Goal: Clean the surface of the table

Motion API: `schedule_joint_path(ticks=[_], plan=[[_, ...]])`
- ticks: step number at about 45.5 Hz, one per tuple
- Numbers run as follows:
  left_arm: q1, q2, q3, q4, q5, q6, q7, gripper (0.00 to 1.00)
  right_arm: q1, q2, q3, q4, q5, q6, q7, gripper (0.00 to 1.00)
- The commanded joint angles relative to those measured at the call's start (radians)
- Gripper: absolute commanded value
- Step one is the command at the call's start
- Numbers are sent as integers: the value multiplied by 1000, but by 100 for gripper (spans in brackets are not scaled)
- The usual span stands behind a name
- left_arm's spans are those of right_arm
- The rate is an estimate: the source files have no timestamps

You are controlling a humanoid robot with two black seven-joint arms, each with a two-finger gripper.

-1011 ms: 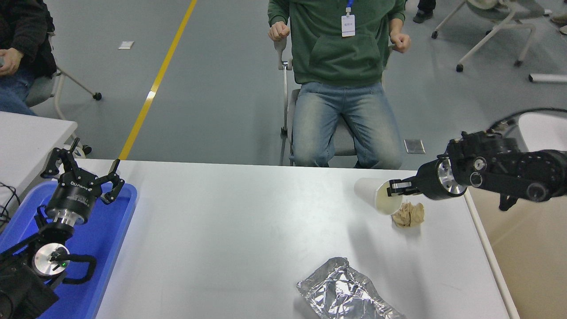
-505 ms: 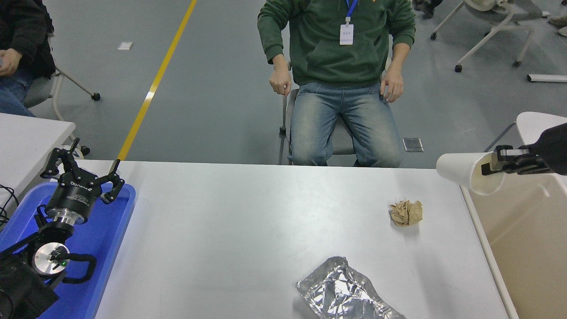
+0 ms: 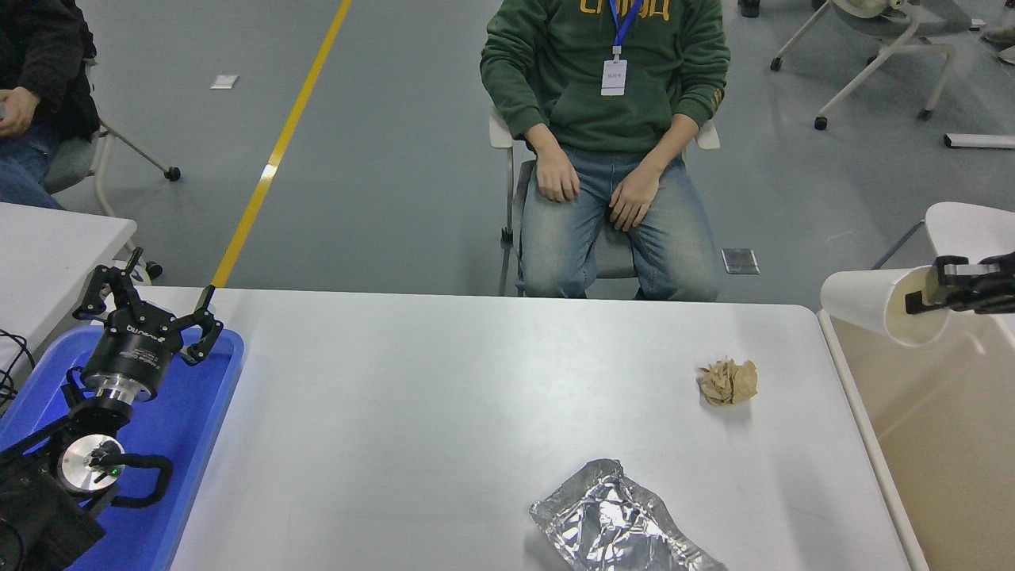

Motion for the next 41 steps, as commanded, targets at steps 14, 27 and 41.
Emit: schedule_joint_path(ticks=[14, 27, 41], plan=[[0, 0, 0, 0, 0, 0, 0, 100, -509, 98, 18, -442, 363, -274, 1, 0], [0, 0, 0, 0, 0, 0, 0, 100, -764, 272, 18, -564, 614, -475, -1, 0], [0, 0, 0, 0, 0, 0, 0, 100, -916, 468, 19, -710, 758, -637, -30, 0]])
